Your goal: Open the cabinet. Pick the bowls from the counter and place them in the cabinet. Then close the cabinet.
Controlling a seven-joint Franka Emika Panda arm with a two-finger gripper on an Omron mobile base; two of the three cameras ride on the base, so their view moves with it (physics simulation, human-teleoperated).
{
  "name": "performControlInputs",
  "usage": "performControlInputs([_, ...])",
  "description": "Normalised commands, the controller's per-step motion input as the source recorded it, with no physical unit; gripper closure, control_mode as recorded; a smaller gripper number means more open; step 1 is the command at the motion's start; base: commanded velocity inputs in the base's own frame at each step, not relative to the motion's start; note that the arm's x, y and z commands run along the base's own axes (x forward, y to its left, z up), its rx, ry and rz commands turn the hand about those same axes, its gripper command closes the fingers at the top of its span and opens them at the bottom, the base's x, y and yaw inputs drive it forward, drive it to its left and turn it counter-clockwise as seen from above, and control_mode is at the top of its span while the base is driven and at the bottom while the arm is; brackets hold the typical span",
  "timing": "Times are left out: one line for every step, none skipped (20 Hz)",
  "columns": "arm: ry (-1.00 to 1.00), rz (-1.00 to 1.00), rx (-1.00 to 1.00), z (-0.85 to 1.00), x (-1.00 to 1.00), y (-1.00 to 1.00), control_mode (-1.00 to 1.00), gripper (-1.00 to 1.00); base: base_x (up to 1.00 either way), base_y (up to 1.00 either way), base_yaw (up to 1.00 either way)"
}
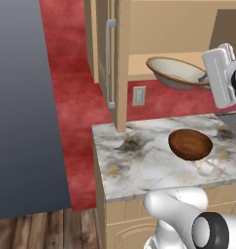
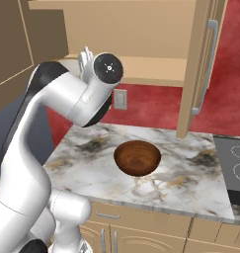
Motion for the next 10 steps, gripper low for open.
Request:
performControlInputs([0.00, -0.05, 0.00, 0.00, 0.37, 0.00, -1.00, 1.00, 0.00, 0.00, 0.00])
performControlInputs([0.00, -0.05, 0.00, 0.00, 0.44, 0.00, -1.00, 1.00, 0.00, 0.00, 0.00])
performControlInputs([0.00, -0.05, 0.00, 0.00, 0.41, 0.00, -1.00, 1.00, 0.00, 0.00, 0.00])
performControlInputs([0.00, -0.05, 0.01, 0.00, 0.48, 0.00, -1.00, 1.00, 0.00, 0.00, 0.00])
performControlInputs([0.00, -0.05, 0.00, 0.00, 0.47, 0.00, -1.00, 1.00, 0.00, 0.00, 0.00])
performControlInputs([0.00, -0.05, 0.00, 0.00, 0.49, 0.00, -1.00, 1.00, 0.00, 0.00, 0.00])
performControlInputs([0.00, -0.05, 0.00, 0.00, 0.49, 0.00, -1.00, 1.00, 0.00, 0.00, 0.00])
performControlInputs([0.00, -0.04, 0.01, 0.00, 0.49, 0.00, -1.00, 1.00, 0.00, 0.00, 0.00])
performControlInputs([0.00, -0.04, 0.01, 0.00, 0.48, 0.00, -1.00, 1.00, 0.00, 0.00, 0.00])
performControlInputs([0.00, -0.04, 0.01, 0.00, 0.46, 0.00, -1.00, 1.00, 0.00, 0.00, 0.00])
